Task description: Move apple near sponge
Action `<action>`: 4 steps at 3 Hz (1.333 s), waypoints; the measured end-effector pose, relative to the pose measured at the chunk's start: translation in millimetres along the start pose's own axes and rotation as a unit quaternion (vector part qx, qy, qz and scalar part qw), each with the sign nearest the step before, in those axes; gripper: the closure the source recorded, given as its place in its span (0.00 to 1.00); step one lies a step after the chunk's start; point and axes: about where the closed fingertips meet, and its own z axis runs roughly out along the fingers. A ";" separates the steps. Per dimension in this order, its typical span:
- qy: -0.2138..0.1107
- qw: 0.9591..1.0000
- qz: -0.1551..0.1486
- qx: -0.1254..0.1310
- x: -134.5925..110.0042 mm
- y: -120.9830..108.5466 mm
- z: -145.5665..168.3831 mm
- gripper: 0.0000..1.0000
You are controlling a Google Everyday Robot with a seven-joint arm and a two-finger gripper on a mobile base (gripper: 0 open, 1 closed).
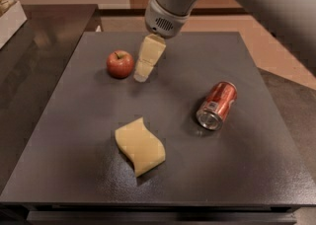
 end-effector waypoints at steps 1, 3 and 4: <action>-0.024 1.000 -0.003 -0.014 -38.0 -2.5 43.5 0.00; -0.032 0.999 -0.013 -0.034 -79.2 -3.7 106.6 0.00; -0.027 0.999 -0.010 -0.033 -77.4 -9.1 115.4 0.00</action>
Offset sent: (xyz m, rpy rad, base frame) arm 0.0373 0.1107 -0.0505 0.0901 0.0200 0.0490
